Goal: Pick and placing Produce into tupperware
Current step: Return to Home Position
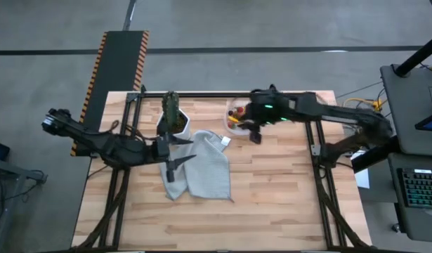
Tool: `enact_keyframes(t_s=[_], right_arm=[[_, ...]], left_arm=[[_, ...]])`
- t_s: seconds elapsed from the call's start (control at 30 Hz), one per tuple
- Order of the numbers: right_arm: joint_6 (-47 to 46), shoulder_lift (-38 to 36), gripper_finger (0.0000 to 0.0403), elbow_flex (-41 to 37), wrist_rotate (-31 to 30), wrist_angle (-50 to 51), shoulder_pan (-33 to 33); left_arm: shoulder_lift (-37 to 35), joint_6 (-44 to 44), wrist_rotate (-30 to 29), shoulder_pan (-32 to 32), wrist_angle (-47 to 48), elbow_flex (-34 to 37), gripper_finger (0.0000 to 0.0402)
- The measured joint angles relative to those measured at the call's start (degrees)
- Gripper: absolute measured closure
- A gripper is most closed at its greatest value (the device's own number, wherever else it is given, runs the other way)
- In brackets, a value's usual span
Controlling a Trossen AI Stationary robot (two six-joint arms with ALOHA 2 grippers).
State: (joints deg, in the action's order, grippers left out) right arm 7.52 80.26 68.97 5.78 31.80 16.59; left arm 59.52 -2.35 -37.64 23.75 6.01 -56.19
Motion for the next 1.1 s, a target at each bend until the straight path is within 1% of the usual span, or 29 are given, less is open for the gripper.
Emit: enact_keyframes(t_s=[0.17,0.27,0.37,0.47,0.53,0.63,0.7,0.77,0.8,0.83,0.93,0.97,1.0,1.03,1.1], right_arm=[[0.0,-15.5,0.0308,-0.3,-0.1,-6.9,-10.7],[0.0,-23.0,0.0315,-1.1,-2.9,-8.1,-18.7],[-0.1,-29.0,0.0319,-2.5,-10.2,-5.5,-27.1],[-0.1,-34.9,0.0318,-5.3,-18.8,-4.5,-35.1],[0.0,-38.6,0.0317,-8.1,-23.2,-4.5,-39.6],[0.0,-43.8,0.0318,-13.6,-30.3,-5.1,-44.6],[0.0,-47.3,0.0321,-17.7,-32.6,-5.4,-46.9],[0.4,-50.4,0.0324,-21.8,-32.8,-6.5,-48.0],[1.0,-51.9,0.0325,-23.7,-32.0,-7.6,-48.4],[1.9,-53.4,0.0326,-25.5,-29.9,-8.6,-48.6],[4.5,-57.1,0.0332,-30.9,-17.1,-13.0,-48.5],[5.2,-58.0,0.0334,-32.8,-13.6,-15.5,-48.5],[5.7,-58.9,0.0336,-34.6,-11.4,-17.9,-48.5],[6.1,-60.0,0.0338,-36.1,-10.0,-19.8,-48.5],[6.8,-61.7,0.0343,-38.9,-11.3,-22.3,-48.2]], left_arm=[[-0.3,-2.1,7.9,0.4,-1.3,-4.6,0.0212],[-0.4,-4.3,11.6,1.5,-1.4,-6.8,0.0212],[-0.8,-7.4,13.8,3.7,-1.3,-8.1,0.0212],[-2.6,-10.4,14.1,6.6,-0.4,-8.0,0.0212],[-4.6,-11.4,14.1,8.2,0.7,-7.1,0.0212],[-8.4,-11.5,13.5,9.9,2.8,-4.2,0.0212],[-11.0,-11.5,13.2,10.4,2.2,-1.6,0.0212],[-13.8,-11.5,11.7,10.6,1.9,1.0,0.0212],[-15.1,-11.6,11.3,10.6,1.0,2.4,0.0212],[-16.5,-11.6,10.8,10.6,0.1,3.9,0.0212],[-19.9,-11.8,10.1,10.6,-2.4,7.9,0.0212],[-20.9,-12.0,9.8,10.6,-3.4,9.1,0.0212],[-21.6,-12.6,9.3,10.6,-4.7,10.4,0.0212],[-22.3,-13.4,8.9,10.6,-6.3,11.6,0.0212],[-23.6,-14.8,8.6,10.6,-8.4,13.5,0.0212]])
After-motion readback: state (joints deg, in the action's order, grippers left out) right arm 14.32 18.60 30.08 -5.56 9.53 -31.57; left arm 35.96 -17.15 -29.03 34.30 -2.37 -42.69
